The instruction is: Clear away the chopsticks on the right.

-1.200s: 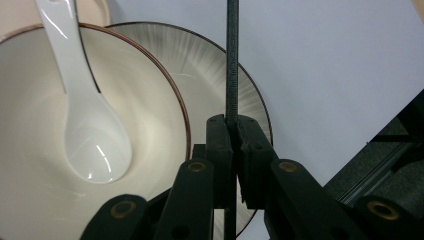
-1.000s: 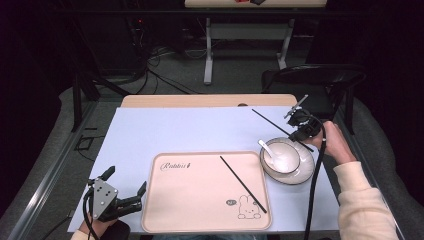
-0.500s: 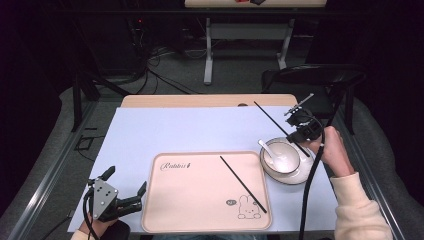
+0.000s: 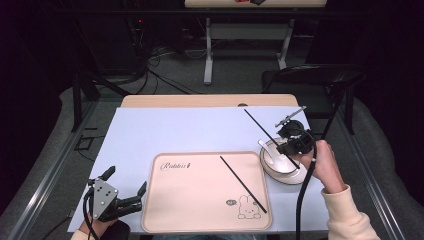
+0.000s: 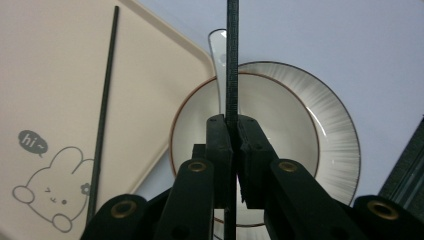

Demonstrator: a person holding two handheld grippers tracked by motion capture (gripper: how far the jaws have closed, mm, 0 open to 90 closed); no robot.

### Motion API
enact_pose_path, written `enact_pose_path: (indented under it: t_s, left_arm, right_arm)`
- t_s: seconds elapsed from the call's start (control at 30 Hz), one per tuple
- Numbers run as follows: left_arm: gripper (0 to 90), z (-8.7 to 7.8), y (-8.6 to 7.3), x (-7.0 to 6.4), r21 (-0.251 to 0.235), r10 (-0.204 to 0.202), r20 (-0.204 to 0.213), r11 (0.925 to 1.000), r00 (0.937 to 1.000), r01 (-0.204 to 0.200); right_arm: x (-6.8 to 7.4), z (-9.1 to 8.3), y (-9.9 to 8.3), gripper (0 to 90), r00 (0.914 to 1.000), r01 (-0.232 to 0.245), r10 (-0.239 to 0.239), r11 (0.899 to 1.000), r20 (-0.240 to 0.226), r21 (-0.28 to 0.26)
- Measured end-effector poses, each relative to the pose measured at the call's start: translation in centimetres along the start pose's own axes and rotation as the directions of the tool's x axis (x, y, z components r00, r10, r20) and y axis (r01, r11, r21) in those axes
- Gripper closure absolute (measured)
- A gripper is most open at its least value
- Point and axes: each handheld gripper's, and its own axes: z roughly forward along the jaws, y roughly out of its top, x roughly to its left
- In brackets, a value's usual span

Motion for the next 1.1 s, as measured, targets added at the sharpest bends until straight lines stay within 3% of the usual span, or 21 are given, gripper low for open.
enact_pose_path:
  t_s: [0.43, 0.83, 1.1]
  left_arm:
    - [0.0, 0.0, 0.0, 0.0, -0.003, -0.003, -0.001, 1.0000, 1.0000, 0.003]
    - [0.0, -0.1, 0.0, 0.1, -0.006, -0.004, -0.001, 1.0000, 1.0000, 0.004]
    - [0.0, -0.1, 0.0, 0.1, -0.006, -0.003, -0.002, 1.0000, 1.0000, 0.003]
  right_arm:
    - [2.2, 0.9, -0.4, 85.3, 0.9994, 0.006, -0.006, 1.000, -0.035, 0.008]
    - [5.6, 3.3, -1.5, 85.3, 0.9956, 0.047, -0.043, 0.998, -0.083, 0.048]
    - [7.1, 5.4, -2.0, 85.3, 0.9928, 0.033, -0.022, 0.995, -0.118, 0.089]
